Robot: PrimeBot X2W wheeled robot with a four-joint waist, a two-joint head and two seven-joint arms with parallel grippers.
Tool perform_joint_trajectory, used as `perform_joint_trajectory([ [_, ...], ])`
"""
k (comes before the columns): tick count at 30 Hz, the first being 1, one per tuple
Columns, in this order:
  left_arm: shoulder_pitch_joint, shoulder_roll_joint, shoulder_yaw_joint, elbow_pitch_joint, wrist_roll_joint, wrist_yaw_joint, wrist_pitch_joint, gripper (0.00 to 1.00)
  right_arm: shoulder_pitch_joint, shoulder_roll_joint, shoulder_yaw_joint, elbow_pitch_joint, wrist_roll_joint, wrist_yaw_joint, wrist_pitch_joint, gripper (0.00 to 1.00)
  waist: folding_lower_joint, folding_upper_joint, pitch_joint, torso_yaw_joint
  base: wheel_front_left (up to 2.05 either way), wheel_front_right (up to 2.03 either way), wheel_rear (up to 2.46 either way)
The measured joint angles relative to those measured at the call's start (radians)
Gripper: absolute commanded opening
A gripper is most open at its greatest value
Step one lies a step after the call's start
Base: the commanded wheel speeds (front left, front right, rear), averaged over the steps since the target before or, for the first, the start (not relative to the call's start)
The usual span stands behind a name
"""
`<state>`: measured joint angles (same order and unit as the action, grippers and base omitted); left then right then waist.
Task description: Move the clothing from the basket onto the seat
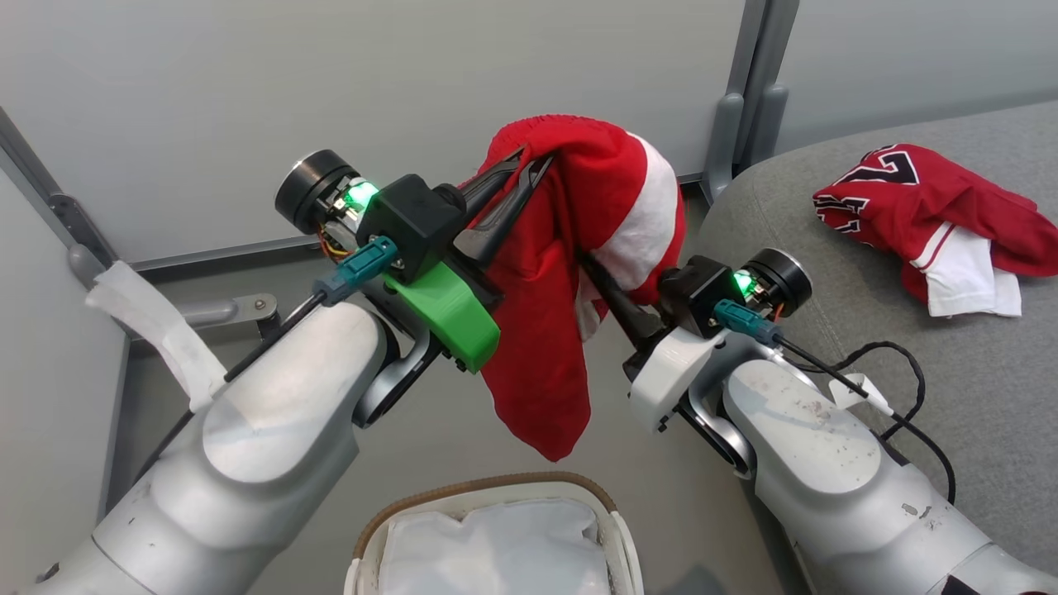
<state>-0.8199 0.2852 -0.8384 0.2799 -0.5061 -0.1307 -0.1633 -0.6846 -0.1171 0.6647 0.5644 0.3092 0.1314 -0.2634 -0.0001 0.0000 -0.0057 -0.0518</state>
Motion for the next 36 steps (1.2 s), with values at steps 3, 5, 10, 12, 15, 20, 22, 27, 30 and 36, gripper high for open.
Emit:
perform_joint_trajectory([
  [3, 0.020, 0.009, 0.005, -0.001, -0.017, 0.005, -0.001, 0.00, -0.003, -0.007, 0.006, -0.004, 0.010, 0.000, 0.000, 0.00, 0.0000, 0.0000, 0.001, 0.002, 0.00, 0.00, 0.00],
  [5, 0.038, 0.012, 0.015, 0.001, -0.034, 0.009, -0.010, 0.00, -0.004, -0.011, 0.000, -0.015, 0.014, 0.000, 0.000, 0.00, 0.0000, 0.0000, 0.002, 0.002, 0.00, 0.00, 0.00],
  [10, 0.102, 0.017, 0.030, 0.014, -0.062, 0.025, -0.043, 0.96, -0.004, -0.026, -0.044, -0.038, 0.005, 0.000, 0.000, 0.00, 0.0000, 0.0000, 0.004, 0.000, 0.00, 0.00, 0.00],
  [12, 0.135, 0.017, 0.029, 0.023, -0.067, 0.027, -0.055, 1.00, -0.004, -0.028, -0.060, -0.044, -0.002, 0.000, 0.000, 0.00, 0.0000, 0.0000, 0.005, -0.001, 0.00, 0.00, 0.00],
  [15, 0.185, 0.016, 0.035, 0.035, -0.076, 0.036, -0.076, 1.00, -0.002, -0.034, -0.103, -0.054, -0.016, 0.000, 0.000, 0.00, 0.0000, 0.0000, 0.006, -0.004, 0.00, 0.00, 0.00],
  [20, 0.271, 0.007, 0.048, 0.046, -0.084, 0.043, -0.093, 1.00, 0.006, -0.046, -0.171, -0.069, -0.045, 0.000, 0.000, 0.00, 0.0000, 0.0000, 0.011, -0.009, 0.00, 0.00, 0.00],
  [22, 0.301, 0.005, 0.048, 0.051, -0.081, 0.043, -0.095, 1.00, 0.015, -0.054, -0.201, -0.074, -0.057, 0.000, 0.000, 0.00, 0.0000, 0.0000, 0.013, -0.011, 0.00, 0.00, 0.00],
  [27, 0.363, -0.014, 0.073, 0.049, -0.071, 0.043, -0.098, 1.00, 0.024, -0.065, -0.261, -0.088, -0.074, 0.000, 0.000, 0.00, 0.0000, 0.0000, 0.019, -0.022, 0.00, 0.00, 0.00],
  [30, 0.388, -0.023, 0.098, 0.039, -0.053, 0.042, -0.099, 1.00, 0.038, -0.072, -0.293, -0.095, -0.087, 0.000, 0.000, 0.00, 0.0000, 0.0000, 0.027, -0.031, 0.00, 0.00, 0.00],
  [36, 0.417, -0.043, 0.133, 0.024, -0.015, 0.033, -0.099, 1.00, 0.040, -0.078, -0.340, -0.112, -0.114, 0.000, 0.000, 0.00, 0.0000, 0.0000, 0.047, -0.069, 0.00, 0.00, 0.00],
])
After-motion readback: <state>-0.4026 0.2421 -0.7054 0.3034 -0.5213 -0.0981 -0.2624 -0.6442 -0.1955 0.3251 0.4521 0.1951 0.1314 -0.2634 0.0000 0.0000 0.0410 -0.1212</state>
